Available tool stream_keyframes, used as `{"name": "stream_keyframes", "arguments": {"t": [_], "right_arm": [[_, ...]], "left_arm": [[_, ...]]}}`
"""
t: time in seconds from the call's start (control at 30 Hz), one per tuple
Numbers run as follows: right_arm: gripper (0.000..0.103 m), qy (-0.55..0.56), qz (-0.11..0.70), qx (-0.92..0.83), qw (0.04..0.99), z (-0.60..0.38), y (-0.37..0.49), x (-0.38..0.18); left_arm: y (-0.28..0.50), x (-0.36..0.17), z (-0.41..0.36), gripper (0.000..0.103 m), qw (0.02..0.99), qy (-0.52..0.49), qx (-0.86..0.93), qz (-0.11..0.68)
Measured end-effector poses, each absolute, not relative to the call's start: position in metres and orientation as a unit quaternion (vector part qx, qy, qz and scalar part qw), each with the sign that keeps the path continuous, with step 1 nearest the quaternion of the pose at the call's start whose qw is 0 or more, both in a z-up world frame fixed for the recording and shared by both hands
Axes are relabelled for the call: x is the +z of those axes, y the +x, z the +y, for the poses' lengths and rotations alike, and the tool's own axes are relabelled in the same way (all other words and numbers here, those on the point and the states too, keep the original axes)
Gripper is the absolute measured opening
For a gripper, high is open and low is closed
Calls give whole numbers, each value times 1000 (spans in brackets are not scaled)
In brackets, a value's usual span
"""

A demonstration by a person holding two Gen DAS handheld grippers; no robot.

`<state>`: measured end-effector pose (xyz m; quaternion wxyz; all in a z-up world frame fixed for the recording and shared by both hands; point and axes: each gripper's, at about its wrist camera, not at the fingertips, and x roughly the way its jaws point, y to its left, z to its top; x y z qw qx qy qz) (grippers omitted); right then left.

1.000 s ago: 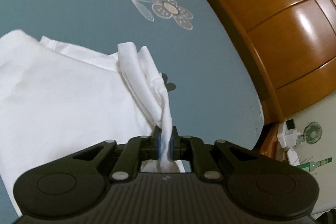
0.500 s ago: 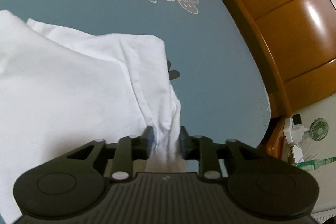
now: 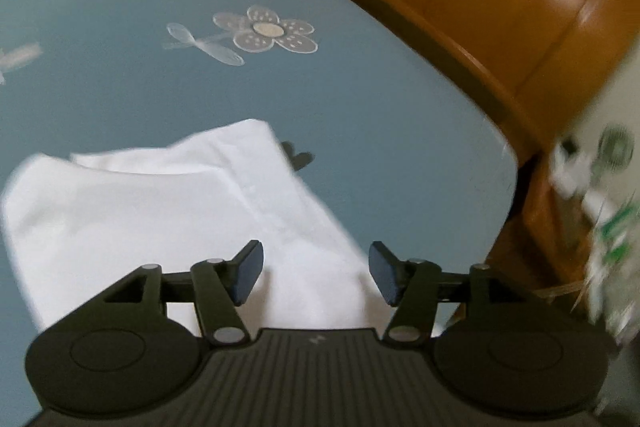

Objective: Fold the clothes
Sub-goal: 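Withdraw the open left gripper from the folded shirt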

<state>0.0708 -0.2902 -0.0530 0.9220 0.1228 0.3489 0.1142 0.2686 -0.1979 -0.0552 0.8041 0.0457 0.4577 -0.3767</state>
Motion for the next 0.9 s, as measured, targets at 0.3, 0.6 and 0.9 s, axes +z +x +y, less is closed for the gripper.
{"name": "stream_keyframes", "arguments": {"t": [0.3,0.6,0.9], "right_arm": [[74,169,344,103,918,-305,69,-57],[72,172,347,93,917,-298,67,-57],[72,165,351,99,916,-289,64,-55]], "left_arm": [[180,-65,-135,71,832,189,-371,367],[99,-94,-139,71,811,379,-363,257],[93,-108,-137,37,783,436,-370,244]]}}
